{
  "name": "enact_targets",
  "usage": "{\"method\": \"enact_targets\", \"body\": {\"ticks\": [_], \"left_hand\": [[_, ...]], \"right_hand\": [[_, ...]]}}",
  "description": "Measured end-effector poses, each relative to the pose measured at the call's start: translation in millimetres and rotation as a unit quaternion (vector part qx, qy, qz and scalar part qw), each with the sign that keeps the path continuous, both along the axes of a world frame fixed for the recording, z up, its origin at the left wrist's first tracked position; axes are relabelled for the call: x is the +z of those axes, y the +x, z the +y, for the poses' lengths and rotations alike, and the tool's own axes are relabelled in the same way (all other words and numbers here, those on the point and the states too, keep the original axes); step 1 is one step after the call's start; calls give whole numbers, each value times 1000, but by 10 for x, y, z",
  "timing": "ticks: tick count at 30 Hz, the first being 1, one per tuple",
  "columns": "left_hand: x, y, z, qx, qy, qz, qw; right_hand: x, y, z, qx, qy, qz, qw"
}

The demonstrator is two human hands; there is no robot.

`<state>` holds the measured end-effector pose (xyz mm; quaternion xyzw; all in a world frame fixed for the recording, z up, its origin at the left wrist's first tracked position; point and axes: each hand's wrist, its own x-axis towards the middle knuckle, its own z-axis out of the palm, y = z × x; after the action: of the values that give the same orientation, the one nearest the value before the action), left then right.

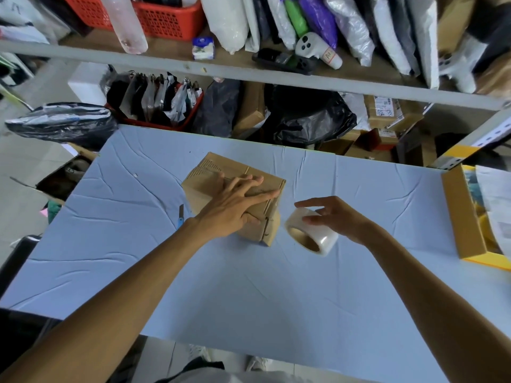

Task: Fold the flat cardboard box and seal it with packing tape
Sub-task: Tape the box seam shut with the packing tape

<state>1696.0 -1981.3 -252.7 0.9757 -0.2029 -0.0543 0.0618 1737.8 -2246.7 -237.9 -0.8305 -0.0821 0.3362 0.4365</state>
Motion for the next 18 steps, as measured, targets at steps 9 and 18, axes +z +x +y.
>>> {"method": "enact_targets", "body": {"ticks": [9,18], "left_hand": [[14,107,98,-32,-24,-3,999],[74,376,378,-70,-24,5,997]], "right_hand": [[-270,-135,87,-78,-68,-6,995],[-50,-268,179,-151,50,20,987]]}}
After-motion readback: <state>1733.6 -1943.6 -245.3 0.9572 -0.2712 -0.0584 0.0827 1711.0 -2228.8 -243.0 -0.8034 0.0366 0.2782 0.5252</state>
